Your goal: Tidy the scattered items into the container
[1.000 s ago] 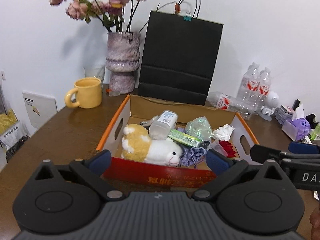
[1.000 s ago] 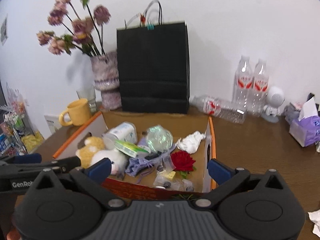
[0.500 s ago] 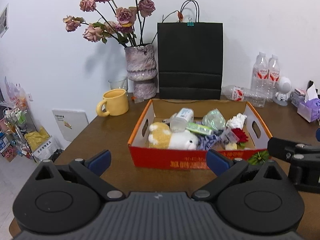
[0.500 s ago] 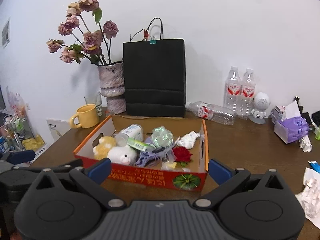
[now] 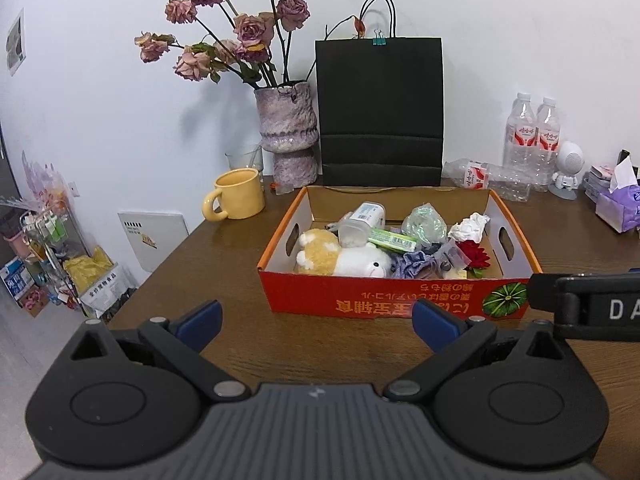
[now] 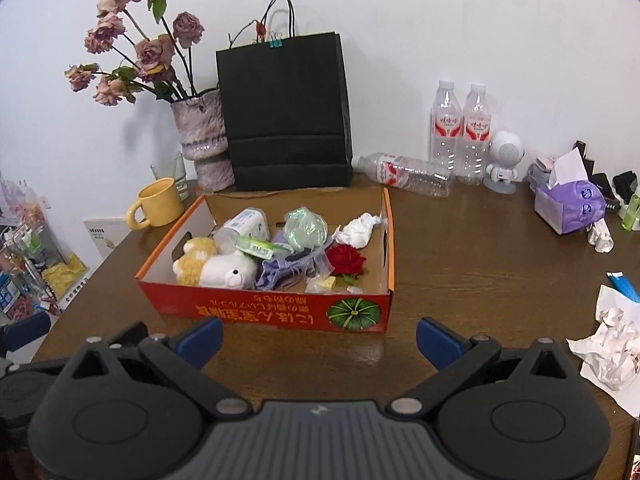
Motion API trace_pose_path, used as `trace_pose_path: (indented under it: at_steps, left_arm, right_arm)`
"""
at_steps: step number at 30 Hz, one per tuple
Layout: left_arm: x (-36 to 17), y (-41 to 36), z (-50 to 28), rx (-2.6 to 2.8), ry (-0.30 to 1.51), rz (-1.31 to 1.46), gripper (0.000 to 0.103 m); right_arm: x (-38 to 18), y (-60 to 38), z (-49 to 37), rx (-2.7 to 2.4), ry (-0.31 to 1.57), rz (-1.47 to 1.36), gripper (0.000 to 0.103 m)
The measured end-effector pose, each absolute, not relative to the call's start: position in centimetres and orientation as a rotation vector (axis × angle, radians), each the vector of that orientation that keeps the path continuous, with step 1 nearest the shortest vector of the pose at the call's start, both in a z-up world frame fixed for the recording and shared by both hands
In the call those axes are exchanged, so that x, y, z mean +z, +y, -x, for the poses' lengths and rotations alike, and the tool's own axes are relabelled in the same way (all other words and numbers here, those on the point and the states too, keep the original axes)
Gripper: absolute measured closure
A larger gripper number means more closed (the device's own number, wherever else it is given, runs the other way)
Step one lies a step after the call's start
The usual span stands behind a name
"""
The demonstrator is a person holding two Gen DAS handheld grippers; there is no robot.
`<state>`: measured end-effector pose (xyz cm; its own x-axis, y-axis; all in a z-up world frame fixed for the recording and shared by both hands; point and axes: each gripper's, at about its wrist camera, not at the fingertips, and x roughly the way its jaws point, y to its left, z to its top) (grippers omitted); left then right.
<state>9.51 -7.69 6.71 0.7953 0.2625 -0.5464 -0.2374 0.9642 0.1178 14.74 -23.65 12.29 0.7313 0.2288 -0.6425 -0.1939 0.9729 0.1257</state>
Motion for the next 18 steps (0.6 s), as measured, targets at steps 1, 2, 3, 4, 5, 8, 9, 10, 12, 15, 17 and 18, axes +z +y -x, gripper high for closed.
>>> trace_pose_path:
  at_steps: [1, 2, 3, 4, 5, 8, 9, 10, 12, 15, 17, 18]
  left_arm:
    - [6.8, -7.7, -9.5, 0.267, 0.595, -0.042, 0.0]
    - [6.7, -7.8, -9.5, 0.266, 0.595, -0.041, 0.0]
    - [6.8, -7.8, -9.5, 0.265, 0.595, -0.041, 0.0]
    - [6.8, -7.9, -9.5, 0.264, 0.595, -0.04, 0.0]
    - [6.8, -7.8, -9.5, 0.262, 0.595, -0.037, 0.0]
    - [6.8, -7.6, -9.3, 0.261, 0.596, -0.021, 0.0]
    - [6.8, -7.4, -9.2, 0.263, 0.598, -0.014, 0.0]
    - [6.8, -7.3, -9.2, 0.262, 0.6, -0.006, 0.0]
    - [6.8, -7.1, -9.0, 0.259, 0.607, 0.009, 0.0]
    - [6.9, -7.0, -8.9, 0.261, 0.613, 0.024, 0.0]
    - [7.0, -7.0, -8.8, 0.26, 0.616, 0.031, 0.0]
    - [7.0, -6.9, -8.8, 0.259, 0.616, 0.034, 0.0]
  right_arm:
    - [12.2, -23.7, -14.8, 0.233, 0.719, -0.054, 0.0]
    - [12.2, -23.8, -14.9, 0.234, 0.721, -0.055, 0.0]
    - [12.2, -23.8, -14.9, 0.234, 0.722, -0.054, 0.0]
    - [12.2, -23.8, -14.9, 0.234, 0.721, -0.053, 0.0]
    - [12.3, -23.8, -14.9, 0.235, 0.718, -0.051, 0.0]
    - [12.5, -23.8, -14.6, 0.238, 0.702, -0.042, 0.0]
    - [12.6, -23.8, -14.5, 0.239, 0.697, -0.041, 0.0]
    - [12.7, -23.8, -14.4, 0.241, 0.692, -0.041, 0.0]
    - [12.8, -23.8, -14.2, 0.246, 0.684, -0.039, 0.0]
    - [13.0, -23.8, -14.0, 0.252, 0.679, -0.037, 0.0]
    - [13.1, -23.8, -13.8, 0.253, 0.667, -0.035, 0.0]
    - [13.2, -23.8, -13.6, 0.252, 0.659, -0.033, 0.0]
